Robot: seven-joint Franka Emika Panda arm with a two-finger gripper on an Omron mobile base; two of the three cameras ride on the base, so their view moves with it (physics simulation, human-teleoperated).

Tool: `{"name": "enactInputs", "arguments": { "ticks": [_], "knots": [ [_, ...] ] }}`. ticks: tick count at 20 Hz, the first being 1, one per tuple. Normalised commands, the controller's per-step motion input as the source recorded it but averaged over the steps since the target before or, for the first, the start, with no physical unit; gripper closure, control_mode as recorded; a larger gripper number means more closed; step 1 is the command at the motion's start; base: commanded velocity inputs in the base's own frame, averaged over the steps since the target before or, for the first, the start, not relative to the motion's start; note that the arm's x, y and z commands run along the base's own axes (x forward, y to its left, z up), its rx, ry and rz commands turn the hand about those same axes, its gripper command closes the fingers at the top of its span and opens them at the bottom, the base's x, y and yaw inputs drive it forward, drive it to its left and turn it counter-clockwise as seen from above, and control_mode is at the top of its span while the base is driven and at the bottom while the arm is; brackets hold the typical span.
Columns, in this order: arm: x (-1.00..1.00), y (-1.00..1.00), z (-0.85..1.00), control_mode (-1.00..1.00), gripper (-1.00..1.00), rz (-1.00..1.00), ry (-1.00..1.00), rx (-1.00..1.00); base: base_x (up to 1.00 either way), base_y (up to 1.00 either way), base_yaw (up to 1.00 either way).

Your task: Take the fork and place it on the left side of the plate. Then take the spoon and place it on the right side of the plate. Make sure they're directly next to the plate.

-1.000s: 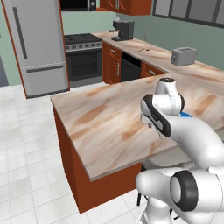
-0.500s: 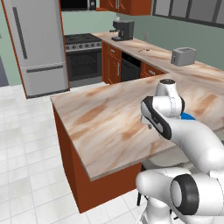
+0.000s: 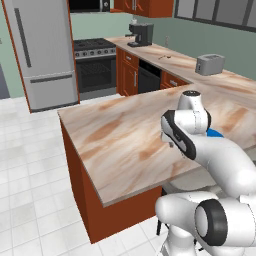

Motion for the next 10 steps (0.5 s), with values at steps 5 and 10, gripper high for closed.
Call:
{"name": "enactInputs", "arguments": {
  "ticks": [5,10],
  "knots": [
    [0.00,0.00,0.00,1.00,-1.00,0.00,0.00,0.00,0.00,0.00,0.00],
    [0.00,0.00,0.00,1.00,-1.00,0.00,0.00,0.00,-0.52,0.10,0.02]
  ]
}}
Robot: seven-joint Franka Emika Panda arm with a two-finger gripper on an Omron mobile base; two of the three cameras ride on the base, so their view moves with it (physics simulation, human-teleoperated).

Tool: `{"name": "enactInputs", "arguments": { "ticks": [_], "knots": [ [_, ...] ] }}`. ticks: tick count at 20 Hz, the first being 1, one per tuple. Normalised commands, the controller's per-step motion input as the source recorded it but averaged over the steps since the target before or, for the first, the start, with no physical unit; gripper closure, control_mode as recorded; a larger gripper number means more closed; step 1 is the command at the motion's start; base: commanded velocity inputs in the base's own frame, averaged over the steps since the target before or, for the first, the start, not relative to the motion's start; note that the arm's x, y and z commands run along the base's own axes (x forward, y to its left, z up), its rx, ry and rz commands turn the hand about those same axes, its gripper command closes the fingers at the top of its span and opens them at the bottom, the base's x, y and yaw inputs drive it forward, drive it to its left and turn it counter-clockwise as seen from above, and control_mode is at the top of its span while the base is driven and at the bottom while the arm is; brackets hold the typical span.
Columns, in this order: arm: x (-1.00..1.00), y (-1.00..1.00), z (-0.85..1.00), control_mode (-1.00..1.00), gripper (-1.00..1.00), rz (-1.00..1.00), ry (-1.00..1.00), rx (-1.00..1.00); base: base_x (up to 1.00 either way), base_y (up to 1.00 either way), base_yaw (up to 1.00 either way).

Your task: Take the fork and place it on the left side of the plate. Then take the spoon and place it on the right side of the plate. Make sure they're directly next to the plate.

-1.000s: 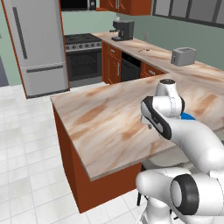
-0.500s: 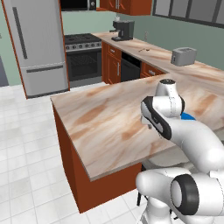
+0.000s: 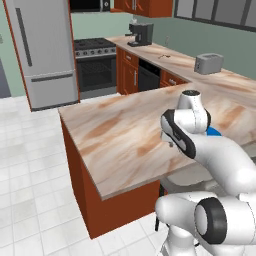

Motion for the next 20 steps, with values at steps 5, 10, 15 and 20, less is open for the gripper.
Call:
{"name": "enactInputs", "arguments": {
  "ticks": [5,10,15,20],
  "knots": [
    [0.00,0.00,0.00,1.00,-1.00,0.00,0.00,0.00,-0.61,0.55,0.04],
    [0.00,0.00,0.00,1.00,-1.00,0.00,0.00,0.00,-0.02,0.94,0.03],
    [0.00,0.00,0.00,1.00,-1.00,0.00,0.00,0.00,0.00,0.94,0.00],
    [0.00,0.00,0.00,1.00,-1.00,0.00,0.00,0.00,0.09,0.93,-0.01]
  ]
}}
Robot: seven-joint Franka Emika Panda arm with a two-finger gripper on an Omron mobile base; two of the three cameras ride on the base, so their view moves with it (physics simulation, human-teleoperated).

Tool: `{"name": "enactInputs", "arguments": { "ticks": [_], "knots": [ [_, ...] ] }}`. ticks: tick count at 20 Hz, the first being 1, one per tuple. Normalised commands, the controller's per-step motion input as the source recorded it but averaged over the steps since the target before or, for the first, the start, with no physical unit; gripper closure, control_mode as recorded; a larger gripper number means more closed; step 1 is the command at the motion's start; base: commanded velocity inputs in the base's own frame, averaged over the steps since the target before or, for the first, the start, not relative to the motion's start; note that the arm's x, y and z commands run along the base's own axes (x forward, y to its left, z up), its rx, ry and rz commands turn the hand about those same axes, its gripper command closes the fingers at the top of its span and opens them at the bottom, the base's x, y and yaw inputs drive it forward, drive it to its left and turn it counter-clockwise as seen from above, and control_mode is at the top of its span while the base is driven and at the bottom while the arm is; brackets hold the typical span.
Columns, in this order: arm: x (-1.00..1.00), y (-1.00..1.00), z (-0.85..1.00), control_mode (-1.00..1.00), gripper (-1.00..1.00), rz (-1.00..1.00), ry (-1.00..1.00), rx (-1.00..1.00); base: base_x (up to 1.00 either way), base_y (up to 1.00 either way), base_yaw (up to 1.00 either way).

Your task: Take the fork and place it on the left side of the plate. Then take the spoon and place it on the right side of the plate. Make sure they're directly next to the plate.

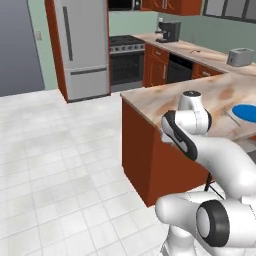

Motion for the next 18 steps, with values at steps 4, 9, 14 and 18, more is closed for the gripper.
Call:
{"name": "enactInputs", "arguments": {
  "ticks": [4,9,14,18],
  "knots": [
    [0.00,0.00,0.00,1.00,-1.00,0.00,0.00,0.00,0.36,0.68,-0.17],
    [0.00,0.00,0.00,1.00,-1.00,0.00,0.00,0.00,0.55,0.47,-0.21],
    [0.00,0.00,0.00,1.00,-1.00,0.00,0.00,0.00,0.63,0.52,-0.08],
    [0.00,0.00,0.00,1.00,-1.00,0.00,0.00,0.00,0.66,0.56,0.01]
  ]
}}
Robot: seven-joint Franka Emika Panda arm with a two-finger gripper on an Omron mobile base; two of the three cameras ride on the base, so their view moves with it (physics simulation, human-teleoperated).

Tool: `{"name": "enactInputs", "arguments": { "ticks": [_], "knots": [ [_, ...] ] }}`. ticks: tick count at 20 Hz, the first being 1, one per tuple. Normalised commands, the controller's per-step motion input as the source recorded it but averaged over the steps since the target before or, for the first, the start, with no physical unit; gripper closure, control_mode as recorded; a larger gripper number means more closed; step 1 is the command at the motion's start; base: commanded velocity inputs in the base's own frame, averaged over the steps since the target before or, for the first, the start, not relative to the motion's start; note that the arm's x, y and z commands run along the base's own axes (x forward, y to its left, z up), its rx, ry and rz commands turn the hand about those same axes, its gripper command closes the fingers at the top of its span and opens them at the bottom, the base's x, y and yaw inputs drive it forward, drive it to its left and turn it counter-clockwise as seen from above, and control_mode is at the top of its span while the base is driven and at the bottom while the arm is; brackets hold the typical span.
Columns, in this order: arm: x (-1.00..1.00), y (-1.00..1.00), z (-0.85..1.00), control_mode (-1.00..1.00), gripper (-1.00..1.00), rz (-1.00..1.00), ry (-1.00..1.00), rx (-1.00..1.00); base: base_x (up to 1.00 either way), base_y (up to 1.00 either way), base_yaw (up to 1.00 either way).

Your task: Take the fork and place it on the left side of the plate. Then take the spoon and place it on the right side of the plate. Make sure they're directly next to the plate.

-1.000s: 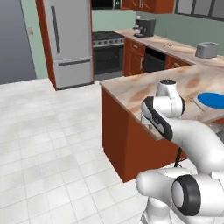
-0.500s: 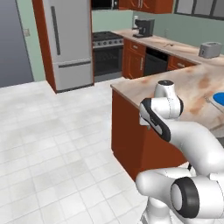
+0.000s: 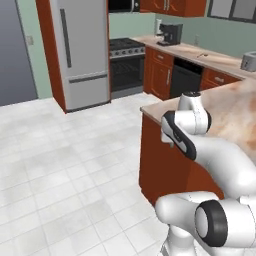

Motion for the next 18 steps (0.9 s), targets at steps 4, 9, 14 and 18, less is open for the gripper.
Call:
{"name": "enactInputs", "arguments": {
  "ticks": [4,9,14,18],
  "knots": [
    [0.00,0.00,0.00,1.00,-1.00,0.00,0.00,0.00,0.63,0.44,0.12],
    [0.00,0.00,0.00,1.00,-1.00,0.00,0.00,0.00,0.80,0.26,0.09],
    [0.00,0.00,0.00,1.00,-1.00,0.00,0.00,0.00,0.86,0.28,0.06],
    [0.00,0.00,0.00,1.00,-1.00,0.00,0.00,0.00,0.88,0.23,0.04]
  ]
}}
